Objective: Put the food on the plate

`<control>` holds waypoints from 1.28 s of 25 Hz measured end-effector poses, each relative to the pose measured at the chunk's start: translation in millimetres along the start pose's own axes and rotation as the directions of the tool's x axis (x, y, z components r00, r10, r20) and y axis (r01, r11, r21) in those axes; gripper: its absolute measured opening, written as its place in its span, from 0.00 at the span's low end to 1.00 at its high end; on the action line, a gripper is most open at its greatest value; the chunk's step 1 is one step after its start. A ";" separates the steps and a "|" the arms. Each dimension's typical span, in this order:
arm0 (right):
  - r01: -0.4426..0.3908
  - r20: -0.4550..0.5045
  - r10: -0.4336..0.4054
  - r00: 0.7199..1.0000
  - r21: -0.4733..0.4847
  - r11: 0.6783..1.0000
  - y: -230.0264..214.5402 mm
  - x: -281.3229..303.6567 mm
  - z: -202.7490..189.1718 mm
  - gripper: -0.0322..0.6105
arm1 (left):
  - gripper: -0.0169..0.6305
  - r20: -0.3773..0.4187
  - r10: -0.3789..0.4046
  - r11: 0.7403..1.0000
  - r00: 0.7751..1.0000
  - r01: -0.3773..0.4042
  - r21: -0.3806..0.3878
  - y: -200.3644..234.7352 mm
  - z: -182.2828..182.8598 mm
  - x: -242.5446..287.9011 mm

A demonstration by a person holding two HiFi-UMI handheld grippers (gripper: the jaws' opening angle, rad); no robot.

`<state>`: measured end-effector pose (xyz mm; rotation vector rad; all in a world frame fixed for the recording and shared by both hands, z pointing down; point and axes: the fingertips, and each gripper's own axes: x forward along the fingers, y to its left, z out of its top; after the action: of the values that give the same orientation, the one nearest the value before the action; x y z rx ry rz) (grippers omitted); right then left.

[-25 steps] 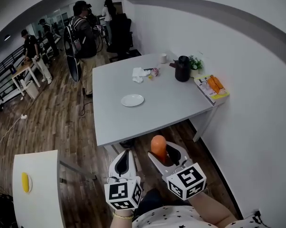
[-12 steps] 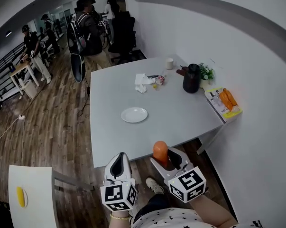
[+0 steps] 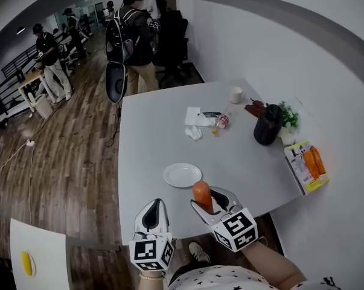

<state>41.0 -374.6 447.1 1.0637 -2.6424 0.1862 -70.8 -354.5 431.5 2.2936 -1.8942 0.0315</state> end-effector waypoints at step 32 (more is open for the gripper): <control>-0.616 -0.871 0.109 0.479 -0.245 0.749 -62.6 253.6 -171.6 0.39 | 0.04 -0.138 0.109 0.994 0.984 -0.112 -0.010 58.1 -52.5 77.1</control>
<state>-53.0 -547.9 689.6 0.0628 -1.7909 0.0027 -107.9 -432.7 499.3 2.1140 -1.9411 0.1810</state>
